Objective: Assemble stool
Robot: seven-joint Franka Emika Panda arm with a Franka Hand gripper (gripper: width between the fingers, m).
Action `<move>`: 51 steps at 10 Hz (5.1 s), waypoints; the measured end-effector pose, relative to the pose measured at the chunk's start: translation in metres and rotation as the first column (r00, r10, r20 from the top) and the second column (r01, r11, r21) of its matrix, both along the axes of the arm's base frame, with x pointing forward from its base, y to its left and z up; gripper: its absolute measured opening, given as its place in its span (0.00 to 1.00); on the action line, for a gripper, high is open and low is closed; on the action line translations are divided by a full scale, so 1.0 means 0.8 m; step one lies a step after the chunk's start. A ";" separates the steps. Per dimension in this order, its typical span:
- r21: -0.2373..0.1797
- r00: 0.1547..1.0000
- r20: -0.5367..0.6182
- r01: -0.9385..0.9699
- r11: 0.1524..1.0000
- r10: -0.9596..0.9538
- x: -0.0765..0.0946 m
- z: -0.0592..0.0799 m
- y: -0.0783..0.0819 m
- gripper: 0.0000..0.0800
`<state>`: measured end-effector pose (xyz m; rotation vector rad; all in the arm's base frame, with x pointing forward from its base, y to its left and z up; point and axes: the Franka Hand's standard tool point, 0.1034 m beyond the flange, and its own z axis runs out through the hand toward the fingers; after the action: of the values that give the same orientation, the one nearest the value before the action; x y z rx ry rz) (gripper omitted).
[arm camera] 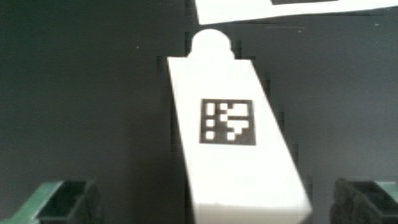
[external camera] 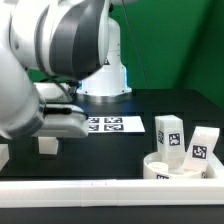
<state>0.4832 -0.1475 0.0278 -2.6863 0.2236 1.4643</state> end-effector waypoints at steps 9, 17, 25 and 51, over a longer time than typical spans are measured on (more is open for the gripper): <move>-0.007 1.000 -0.014 -0.010 1.000 0.010 -0.001 -0.024 0.005 0.41; -0.162 0.992 0.126 0.028 0.986 -0.008 0.080 0.078 0.130 0.41; -0.179 0.897 0.441 0.069 0.981 0.018 0.137 0.124 0.156 0.41; -0.312 0.161 0.925 -0.195 0.930 0.344 0.197 0.109 0.260 0.41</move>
Offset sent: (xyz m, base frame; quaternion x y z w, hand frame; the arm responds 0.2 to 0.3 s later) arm -0.0115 0.0078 -0.0111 0.0025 -0.0021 0.0151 0.9999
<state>0.6408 0.0604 0.1149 -3.2001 -0.3085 -0.5915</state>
